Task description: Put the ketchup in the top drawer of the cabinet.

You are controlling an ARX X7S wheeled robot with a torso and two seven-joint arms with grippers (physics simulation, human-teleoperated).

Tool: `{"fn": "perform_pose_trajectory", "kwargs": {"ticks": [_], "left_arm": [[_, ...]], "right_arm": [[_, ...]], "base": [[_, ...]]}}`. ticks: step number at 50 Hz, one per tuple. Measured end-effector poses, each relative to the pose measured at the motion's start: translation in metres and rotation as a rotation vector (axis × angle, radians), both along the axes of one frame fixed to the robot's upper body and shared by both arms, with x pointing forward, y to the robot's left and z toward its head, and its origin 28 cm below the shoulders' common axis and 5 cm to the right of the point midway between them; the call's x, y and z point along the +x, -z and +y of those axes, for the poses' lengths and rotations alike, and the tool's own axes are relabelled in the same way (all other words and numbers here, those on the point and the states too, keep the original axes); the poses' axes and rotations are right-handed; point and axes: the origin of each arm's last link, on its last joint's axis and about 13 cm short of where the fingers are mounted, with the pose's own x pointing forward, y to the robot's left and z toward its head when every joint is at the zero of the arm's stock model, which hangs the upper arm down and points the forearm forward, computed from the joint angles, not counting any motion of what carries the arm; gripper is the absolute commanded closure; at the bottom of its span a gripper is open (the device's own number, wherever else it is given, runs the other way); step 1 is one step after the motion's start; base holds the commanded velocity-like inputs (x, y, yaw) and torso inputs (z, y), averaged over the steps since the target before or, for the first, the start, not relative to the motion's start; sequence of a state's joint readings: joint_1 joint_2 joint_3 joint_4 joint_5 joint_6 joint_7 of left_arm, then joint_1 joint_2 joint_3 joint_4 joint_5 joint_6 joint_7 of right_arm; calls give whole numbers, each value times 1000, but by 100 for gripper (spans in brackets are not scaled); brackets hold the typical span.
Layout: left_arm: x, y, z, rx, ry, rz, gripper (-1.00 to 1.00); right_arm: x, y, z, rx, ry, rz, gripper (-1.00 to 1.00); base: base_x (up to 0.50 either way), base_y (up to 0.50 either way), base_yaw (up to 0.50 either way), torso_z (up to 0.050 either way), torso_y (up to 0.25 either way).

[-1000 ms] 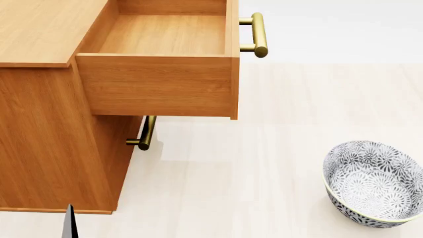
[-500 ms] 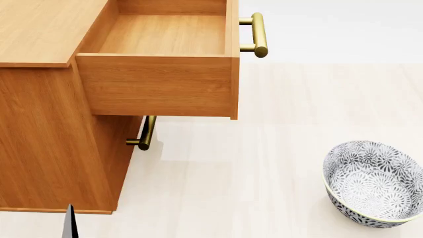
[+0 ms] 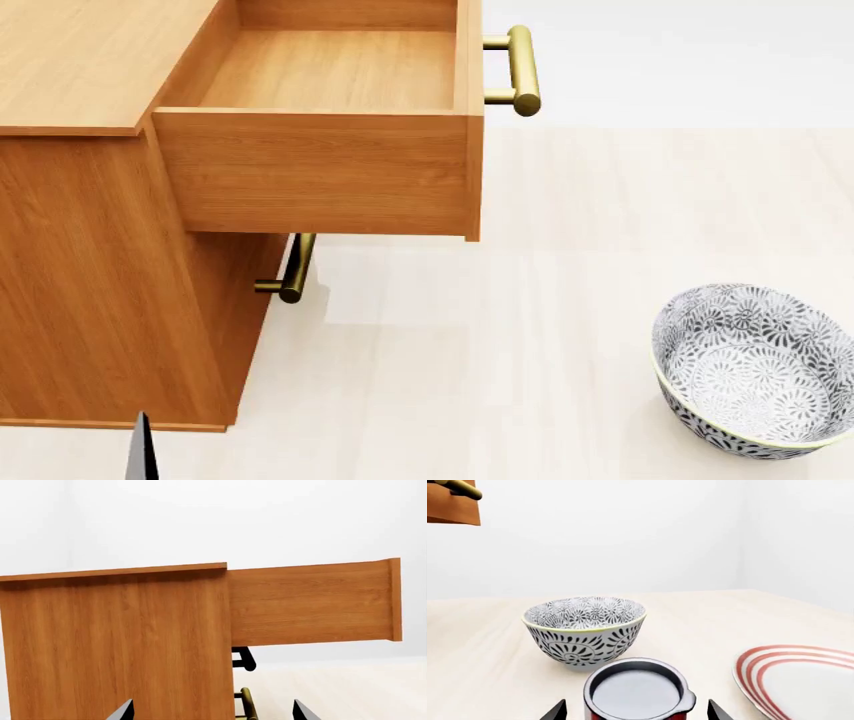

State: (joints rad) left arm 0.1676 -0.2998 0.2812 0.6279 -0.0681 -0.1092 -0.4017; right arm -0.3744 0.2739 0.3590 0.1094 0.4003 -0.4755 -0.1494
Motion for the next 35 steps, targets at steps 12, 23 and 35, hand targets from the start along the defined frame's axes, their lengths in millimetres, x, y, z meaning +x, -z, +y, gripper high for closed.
{"fn": "perform_pose_trajectory", "kwargs": {"ticks": [12,23,35], "left_arm": [[0,0,0,-3,1,1,-100],[0,0,0,-5,1,2,-100],[0,0,0,-7,1,3,-100]], "right_arm": [[5,0,0,-2,3,-1,-100],[11,-1,0,-4,1,-4,-100],[12,0,1,0,3,-4,-100]], "base": [[0,0,0,0,0],[0,0,0,0,0],[0,0,0,0,0]]}}
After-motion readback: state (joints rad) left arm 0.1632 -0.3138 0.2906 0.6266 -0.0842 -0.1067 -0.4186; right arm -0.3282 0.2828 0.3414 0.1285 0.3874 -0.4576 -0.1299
